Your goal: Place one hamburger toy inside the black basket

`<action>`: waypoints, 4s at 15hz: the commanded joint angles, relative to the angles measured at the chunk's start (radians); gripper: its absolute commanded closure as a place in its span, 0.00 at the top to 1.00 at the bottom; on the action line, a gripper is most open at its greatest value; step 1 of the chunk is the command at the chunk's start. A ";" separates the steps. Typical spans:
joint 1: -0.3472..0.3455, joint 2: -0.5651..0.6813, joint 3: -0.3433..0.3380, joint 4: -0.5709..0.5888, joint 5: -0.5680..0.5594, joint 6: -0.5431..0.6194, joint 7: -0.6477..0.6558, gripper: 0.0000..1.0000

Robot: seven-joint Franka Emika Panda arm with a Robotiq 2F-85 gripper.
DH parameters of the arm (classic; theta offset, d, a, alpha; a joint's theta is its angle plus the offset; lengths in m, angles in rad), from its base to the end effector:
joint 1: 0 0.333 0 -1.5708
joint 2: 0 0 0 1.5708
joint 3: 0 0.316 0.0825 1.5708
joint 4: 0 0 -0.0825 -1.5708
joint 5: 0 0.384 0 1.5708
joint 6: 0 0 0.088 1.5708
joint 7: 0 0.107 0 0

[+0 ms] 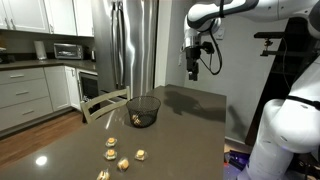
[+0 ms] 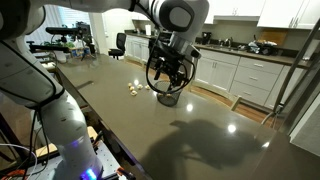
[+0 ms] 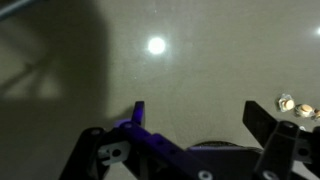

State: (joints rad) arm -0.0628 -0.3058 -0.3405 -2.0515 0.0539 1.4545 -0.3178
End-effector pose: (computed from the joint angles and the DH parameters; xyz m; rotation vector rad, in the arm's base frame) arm 0.3953 -0.1775 0.5384 -2.8699 0.0821 0.3413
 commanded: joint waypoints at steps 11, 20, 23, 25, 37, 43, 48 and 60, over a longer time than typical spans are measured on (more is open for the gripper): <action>-0.039 0.007 0.064 0.000 -0.013 0.019 0.010 1.00; 0.011 -0.014 0.223 -0.044 -0.079 0.175 0.065 1.00; 0.041 -0.013 0.269 -0.059 -0.069 0.221 0.073 1.00; 0.062 -0.006 0.294 -0.062 -0.060 0.238 0.069 1.00; 0.174 0.039 0.394 -0.108 -0.040 0.378 0.059 1.00; 0.216 0.101 0.443 -0.123 -0.033 0.487 0.061 1.00; 0.261 0.144 0.481 -0.120 0.029 0.480 0.041 1.00; 0.317 0.143 0.548 -0.188 0.115 0.638 0.053 1.00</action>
State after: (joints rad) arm 0.2476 -0.1474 0.1949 -2.1912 0.1595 1.9977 -0.2650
